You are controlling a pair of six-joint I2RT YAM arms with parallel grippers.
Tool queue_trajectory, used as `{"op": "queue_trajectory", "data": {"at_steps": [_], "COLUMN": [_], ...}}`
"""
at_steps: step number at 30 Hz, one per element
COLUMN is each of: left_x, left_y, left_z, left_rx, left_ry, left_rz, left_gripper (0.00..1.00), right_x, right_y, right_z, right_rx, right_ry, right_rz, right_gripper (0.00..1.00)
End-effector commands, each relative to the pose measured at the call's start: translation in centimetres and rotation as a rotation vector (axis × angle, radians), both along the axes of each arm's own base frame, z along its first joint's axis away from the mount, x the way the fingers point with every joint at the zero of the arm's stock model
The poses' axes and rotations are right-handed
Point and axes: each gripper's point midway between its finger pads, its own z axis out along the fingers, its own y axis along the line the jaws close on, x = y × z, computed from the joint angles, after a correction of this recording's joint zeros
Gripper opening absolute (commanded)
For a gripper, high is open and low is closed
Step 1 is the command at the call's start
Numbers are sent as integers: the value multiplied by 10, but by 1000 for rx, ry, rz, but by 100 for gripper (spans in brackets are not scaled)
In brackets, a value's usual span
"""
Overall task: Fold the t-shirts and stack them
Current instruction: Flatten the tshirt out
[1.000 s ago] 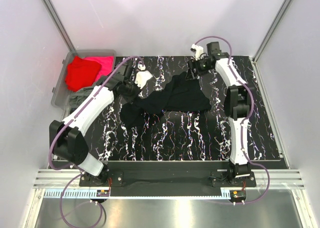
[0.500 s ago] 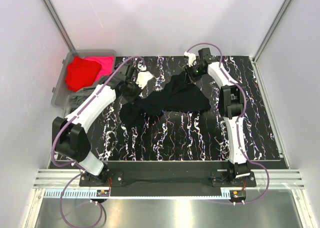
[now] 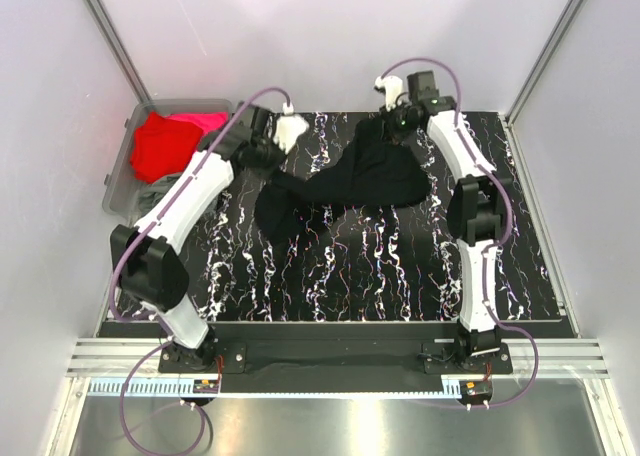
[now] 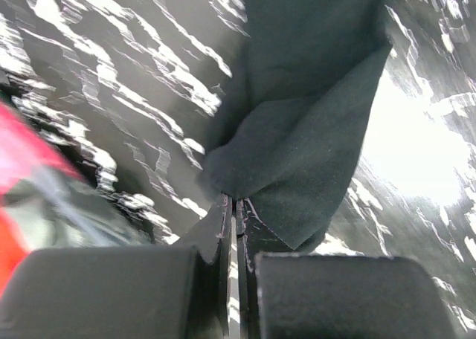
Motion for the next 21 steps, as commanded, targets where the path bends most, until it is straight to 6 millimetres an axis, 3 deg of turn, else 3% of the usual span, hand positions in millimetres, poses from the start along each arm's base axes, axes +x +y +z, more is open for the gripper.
{"op": "queue_trajectory", "data": {"at_steps": [1, 2, 3, 4, 5, 6, 8, 9, 11, 12, 13, 14, 15, 16, 17, 18, 19, 20, 21], "left_x": [54, 62, 73, 83, 87, 93, 96, 92, 80, 63, 53, 44, 25, 15, 7, -4, -6, -7, -4], "left_y": [7, 8, 12, 11, 9, 12, 13, 12, 11, 7, 5, 3, -1, -3, -5, -7, -7, -7, -7], "left_z": [66, 75, 99, 104, 113, 128, 134, 134, 125, 112, 105, 98, 88, 85, 83, 86, 87, 89, 89], "left_rx": [-36, -37, -39, -46, -59, -58, -64, -71, -81, -94, -97, -97, -103, -100, -102, -105, -103, -103, -93], "left_ry": [-228, -255, -319, -344, -369, -411, -432, -427, -394, -354, -335, -315, -288, -281, -278, -287, -292, -295, -298], "left_rz": [77, 92, 124, 140, 143, 167, 178, 169, 160, 124, 106, 87, 51, 24, 5, -15, -17, -15, -15], "left_gripper": [0, 0, 0, 0, 0, 0, 0, 0, 0, 0, 0, 0, 0, 0, 0, 0, 0, 0, 0], "right_x": [4, 3, -2, -6, -16, -23, -41, -66, -97, -128, -145, -168, -191, -205, -222, -235, -240, -238, -237], "right_y": [-25, -29, -37, -40, -44, -49, -54, -57, -61, -67, -70, -76, -81, -85, -90, -98, -100, -102, -103], "right_z": [123, 134, 153, 161, 182, 176, 179, 175, 166, 153, 144, 151, 112, 103, 109, 91, 91, 104, 101], "right_rx": [-52, -57, -77, -89, -97, -121, -148, -162, -176, -192, -202, -208, -242, -257, -264, -290, -292, -286, -275], "right_ry": [-284, -307, -347, -362, -400, -383, -386, -368, -339, -305, -285, -308, -222, -207, -233, -198, -210, -275, -281], "right_rz": [-51, -59, -79, -83, -84, -84, -62, -37, -9, 12, 20, 18, 50, 59, 50, 37, 28, 0, -26], "right_gripper": [1, 1, 2, 2, 2, 2, 2, 1, 1, 1, 1, 2, 3, 5, 18, 30, 50, 67, 86]}}
